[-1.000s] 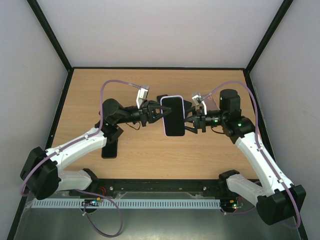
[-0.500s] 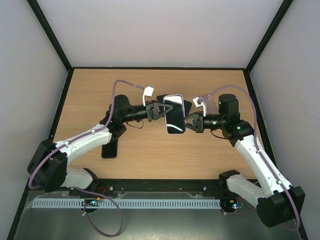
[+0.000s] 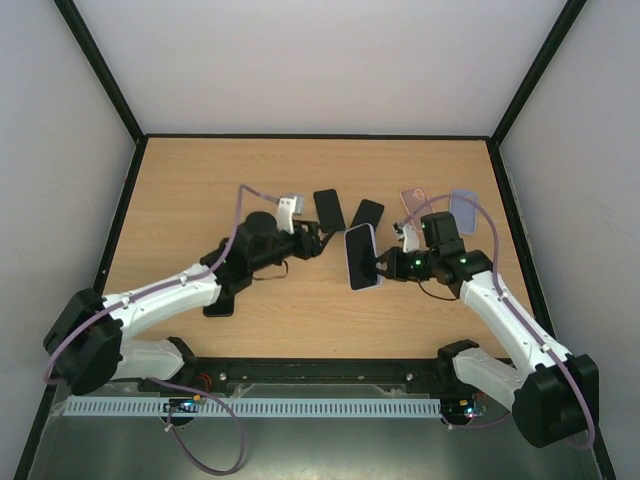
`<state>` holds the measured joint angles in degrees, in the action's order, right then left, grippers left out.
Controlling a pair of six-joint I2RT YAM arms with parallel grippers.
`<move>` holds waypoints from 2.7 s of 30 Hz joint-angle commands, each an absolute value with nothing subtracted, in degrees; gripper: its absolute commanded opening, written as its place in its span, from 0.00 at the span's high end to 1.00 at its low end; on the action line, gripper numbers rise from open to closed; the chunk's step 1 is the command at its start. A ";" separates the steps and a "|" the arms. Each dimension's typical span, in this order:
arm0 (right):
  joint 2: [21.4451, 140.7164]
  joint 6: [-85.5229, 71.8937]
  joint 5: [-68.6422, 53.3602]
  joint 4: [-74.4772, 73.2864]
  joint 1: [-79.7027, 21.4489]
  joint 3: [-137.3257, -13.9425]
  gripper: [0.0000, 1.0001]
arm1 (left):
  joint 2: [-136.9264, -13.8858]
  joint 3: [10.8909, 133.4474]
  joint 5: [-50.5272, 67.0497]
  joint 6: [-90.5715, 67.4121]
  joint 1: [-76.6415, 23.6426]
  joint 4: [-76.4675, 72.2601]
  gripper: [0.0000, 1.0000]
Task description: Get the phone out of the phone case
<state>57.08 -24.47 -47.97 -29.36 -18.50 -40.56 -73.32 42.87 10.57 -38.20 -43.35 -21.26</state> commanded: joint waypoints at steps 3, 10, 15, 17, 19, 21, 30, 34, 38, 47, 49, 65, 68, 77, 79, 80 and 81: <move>58.33 -27.68 -38.38 -34.12 -18.80 -37.80 0.98 | -72.87 39.73 -15.01 -25.06 -58.82 -16.29 0.39; 59.80 -28.62 -29.83 -33.96 -18.74 -35.01 0.98 | -82.61 39.28 -31.52 -16.91 -75.38 -22.50 0.41; 61.59 -30.40 -29.30 -30.55 -18.74 -32.69 0.98 | -92.12 41.87 -33.67 -11.90 -79.18 -28.48 0.40; 62.84 -30.81 -29.88 -29.84 -18.78 -32.40 0.98 | -95.78 44.16 -34.91 -11.07 -79.38 -28.73 0.39; 63.54 -30.97 -29.83 -28.55 -18.81 -31.75 0.98 | -98.45 45.73 -35.48 -8.73 -79.61 -30.55 0.39; 63.44 -31.51 -30.85 -27.22 -18.80 -31.27 0.98 | -100.57 45.50 -35.47 -6.41 -79.88 -35.18 0.39; 60.40 -31.94 -31.61 -26.22 -18.81 -30.48 0.98 | -107.65 51.56 -32.57 -1.55 -80.00 -36.39 0.40; 59.84 -32.21 -32.47 -25.88 -18.81 -30.19 0.98 | -111.22 54.91 -35.89 0.45 -80.07 -35.19 0.47; 59.01 -31.75 -32.91 -26.34 -18.80 -30.11 0.98 | -112.82 56.45 -42.12 2.38 -80.16 -32.54 0.56; 59.85 -30.58 -35.05 -28.20 -18.81 -31.54 0.98 | -111.08 52.05 -51.28 4.11 -79.89 -30.26 0.54; 59.51 -30.11 -35.66 -28.48 -18.82 -31.60 0.98 | -111.69 51.97 -52.70 5.32 -79.86 -29.48 0.55; 55.83 -28.53 -31.64 -30.13 -18.79 -33.69 0.98 | -104.15 51.90 -49.78 -1.10 -77.60 -29.79 0.97; 56.09 -27.07 -25.83 -31.24 -18.80 -35.13 0.98 | -99.99 52.53 -47.79 -6.21 -76.02 -27.00 0.97; 56.87 -26.44 -21.96 -30.79 -18.67 -40.05 0.98 | -85.40 49.34 -41.72 -13.68 -70.51 -24.99 0.97; 57.14 -24.77 -21.43 -30.06 -18.37 -42.43 0.98 | -84.01 49.22 -44.66 -11.78 -69.41 -22.56 0.97; 57.35 -23.54 -20.26 -28.95 -18.20 -43.69 0.98 | -83.47 49.09 -45.69 -10.90 -67.95 -20.79 0.97; 57.68 -21.88 -18.67 -27.60 -18.01 -44.63 0.98 | -82.81 48.94 -46.19 -10.31 -66.74 -18.99 0.97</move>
